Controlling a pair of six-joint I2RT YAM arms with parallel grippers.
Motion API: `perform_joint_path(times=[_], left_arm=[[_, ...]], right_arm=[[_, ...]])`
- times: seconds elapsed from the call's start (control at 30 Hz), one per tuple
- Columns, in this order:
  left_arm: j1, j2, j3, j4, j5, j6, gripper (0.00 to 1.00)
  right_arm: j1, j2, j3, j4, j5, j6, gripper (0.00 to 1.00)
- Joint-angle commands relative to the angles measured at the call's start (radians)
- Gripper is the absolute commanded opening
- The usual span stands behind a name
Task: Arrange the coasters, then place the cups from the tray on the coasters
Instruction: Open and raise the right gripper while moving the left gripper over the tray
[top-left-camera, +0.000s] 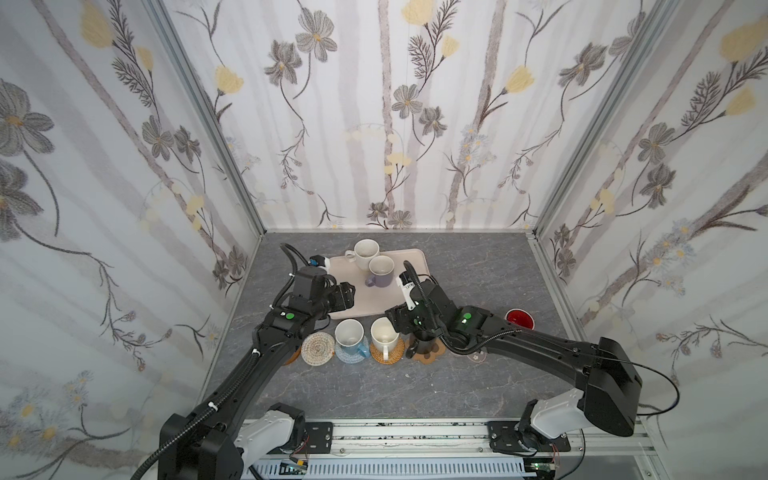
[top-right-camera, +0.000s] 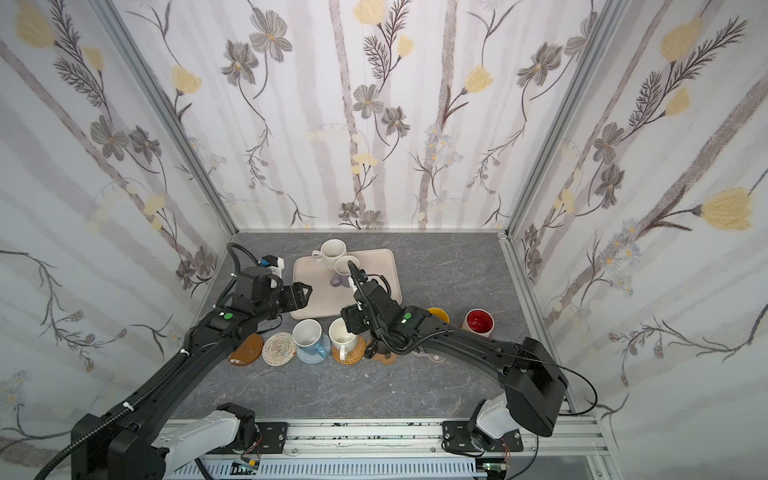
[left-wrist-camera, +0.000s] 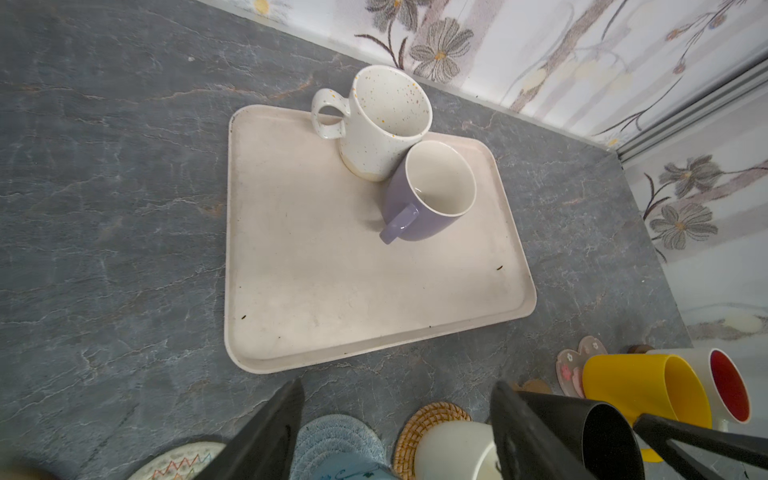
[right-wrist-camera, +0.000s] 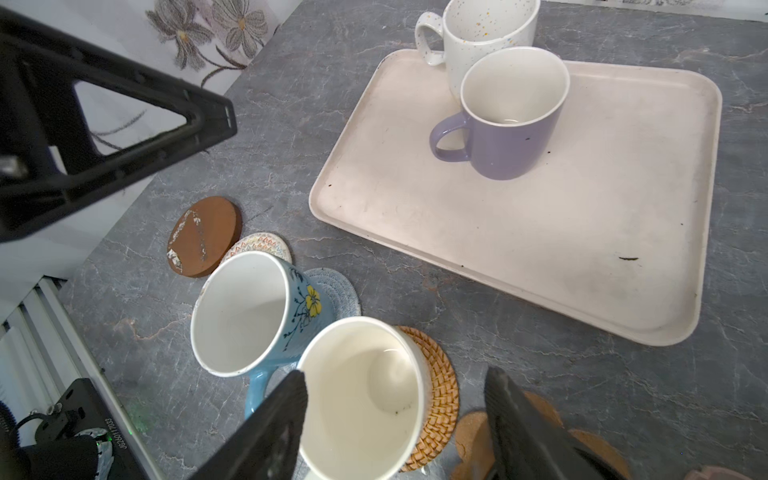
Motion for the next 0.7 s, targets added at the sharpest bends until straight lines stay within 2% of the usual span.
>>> perform_joint_path(times=[0.0,0.27,0.5,0.6,0.67], left_arm=[[-0.016,0.048,0.038,0.020,0.002,0.016,0.74],[-0.030,0.160,0.102,0.013,0.039,0.080,0.74],[-0.030,0.261,0.180,0.012,0.090,0.200,0.72],[-0.024,0.308,0.217,-0.001,0.095,0.301,0.63],[-0.021,0.346,0.245,-0.010,0.125,0.351,0.61]], right_arm=[[-0.054,-0.073,-0.061,0.094,-0.054,0.004,0.70],[-0.165,-0.201,-0.234,0.220,-0.141,-0.023,0.73],[-0.219,-0.224,-0.315,0.277,-0.192,-0.051,0.74],[-0.235,-0.226,-0.338,0.298,-0.201,-0.060,0.74],[-0.240,-0.230,-0.354,0.321,-0.210,-0.058,0.74]])
